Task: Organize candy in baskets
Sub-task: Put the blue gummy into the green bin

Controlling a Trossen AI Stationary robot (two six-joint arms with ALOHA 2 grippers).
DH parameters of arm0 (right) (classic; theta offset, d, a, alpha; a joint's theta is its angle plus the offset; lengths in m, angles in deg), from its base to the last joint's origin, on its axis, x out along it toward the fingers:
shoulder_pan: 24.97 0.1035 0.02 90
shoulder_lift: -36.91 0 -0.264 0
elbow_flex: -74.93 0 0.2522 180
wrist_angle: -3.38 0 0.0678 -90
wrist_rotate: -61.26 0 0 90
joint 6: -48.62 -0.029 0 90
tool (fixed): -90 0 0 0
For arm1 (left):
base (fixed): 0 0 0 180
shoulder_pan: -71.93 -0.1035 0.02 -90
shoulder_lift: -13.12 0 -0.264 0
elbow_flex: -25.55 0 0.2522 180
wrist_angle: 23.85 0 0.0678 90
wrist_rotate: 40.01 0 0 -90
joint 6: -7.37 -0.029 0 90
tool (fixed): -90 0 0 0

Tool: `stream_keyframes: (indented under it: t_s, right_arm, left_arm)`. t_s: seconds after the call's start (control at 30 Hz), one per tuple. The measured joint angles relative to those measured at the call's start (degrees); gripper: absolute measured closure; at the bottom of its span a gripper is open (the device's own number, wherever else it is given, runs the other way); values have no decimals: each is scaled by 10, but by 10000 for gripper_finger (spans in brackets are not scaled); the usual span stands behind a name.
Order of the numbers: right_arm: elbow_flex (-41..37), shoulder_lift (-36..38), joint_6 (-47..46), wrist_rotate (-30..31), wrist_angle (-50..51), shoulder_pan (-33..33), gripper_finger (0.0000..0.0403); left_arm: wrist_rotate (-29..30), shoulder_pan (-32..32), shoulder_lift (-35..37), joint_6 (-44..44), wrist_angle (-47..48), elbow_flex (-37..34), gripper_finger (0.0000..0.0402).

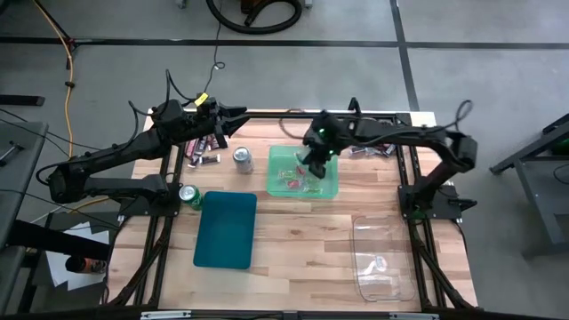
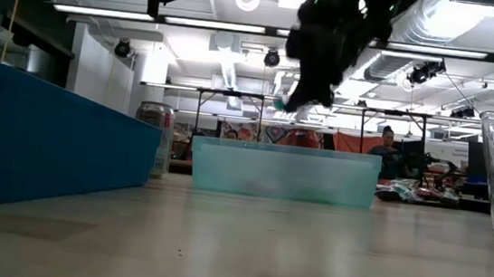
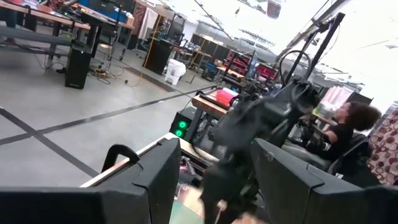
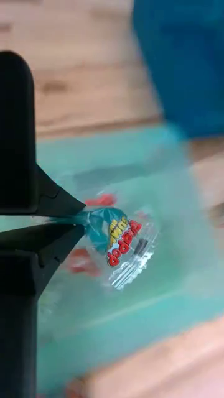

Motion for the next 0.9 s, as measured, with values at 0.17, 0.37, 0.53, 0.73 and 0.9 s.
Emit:
stream_keyframes:
  t_s: [0.17,0.37,0.53,0.73,0.9]
  right_arm:
    - [0,-73,-26,24,12,3,399]
    - [0,-128,-67,83,19,4,399]
    - [0,-151,-103,134,34,5,399]
    - [0,-157,-127,136,31,6,399]
    - [1,-156,-117,120,22,15,399]
  left_arm:
    - [0,0,0,0,0,0,213]
    - [0,0,0,0,0,0,213]
    - [0,0,0,0,1,0,213]
    - [0,0,0,0,2,0,213]
    - [0,0,0,0,2,0,213]
